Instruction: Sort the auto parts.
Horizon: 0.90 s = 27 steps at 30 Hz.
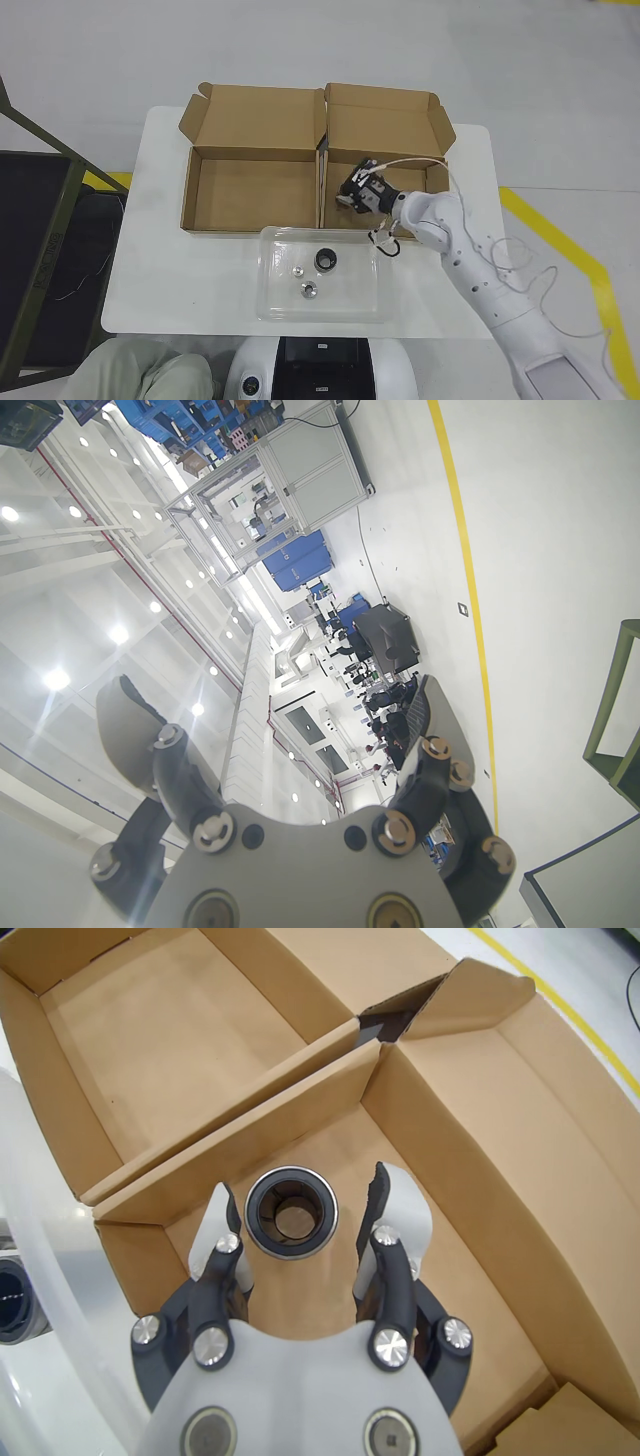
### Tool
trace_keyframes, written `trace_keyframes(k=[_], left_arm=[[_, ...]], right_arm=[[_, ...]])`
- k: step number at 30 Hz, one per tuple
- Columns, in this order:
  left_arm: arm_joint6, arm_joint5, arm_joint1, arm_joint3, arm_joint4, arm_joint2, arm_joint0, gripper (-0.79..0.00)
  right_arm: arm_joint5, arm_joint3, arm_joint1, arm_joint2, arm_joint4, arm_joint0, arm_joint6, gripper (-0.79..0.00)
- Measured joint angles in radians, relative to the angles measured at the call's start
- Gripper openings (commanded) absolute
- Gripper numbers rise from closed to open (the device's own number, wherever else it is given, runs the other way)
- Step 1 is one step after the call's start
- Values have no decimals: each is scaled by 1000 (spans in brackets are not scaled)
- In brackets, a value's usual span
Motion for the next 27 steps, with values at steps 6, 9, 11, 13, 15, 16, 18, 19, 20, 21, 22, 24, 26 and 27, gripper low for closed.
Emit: trace_keyframes(k=[6,9,11,13,15,16,18,19,20,21,22,24,26,27], left_arm=[[0,0,0,0,0,0,0,0],[0,0,0,0,0,0,0,0],[0,0,0,0,0,0,0,0],[0,0,0,0,0,0,0,0],[0,0,0,0,0,0,0,0],[0,0,0,0,0,0,0,0],[0,0,0,0,0,0,0,0],[0,0,0,0,0,0,0,0],[0,0,0,0,0,0,0,0],[0,0,0,0,0,0,0,0],[0,0,0,0,0,0,0,0],[0,0,0,0,0,0,0,0],[0,0,0,0,0,0,0,0],[0,0,0,0,0,0,0,0]], right_arm=[[-31,-106,12,26,-26,-32,-2,-222],[-59,-170,19,37,-38,-58,-4,-225],[-82,-221,25,43,-50,-81,2,-234],[-105,-271,32,49,-62,-105,13,-231],[-130,-313,36,53,-65,-127,16,-231],[-145,-331,39,55,-66,-137,14,-228],[-182,-372,45,54,-78,-157,16,-219],[-207,-391,47,50,-90,-163,16,-219],[-238,-414,50,44,-105,-171,16,-215],[-257,-428,52,39,-115,-177,17,-212],[-274,-440,54,34,-124,-183,20,-215],[-303,-465,57,24,-137,-196,27,-225],[-329,-484,60,14,-144,-207,34,-240],[-338,-491,62,11,-147,-211,38,-240]])
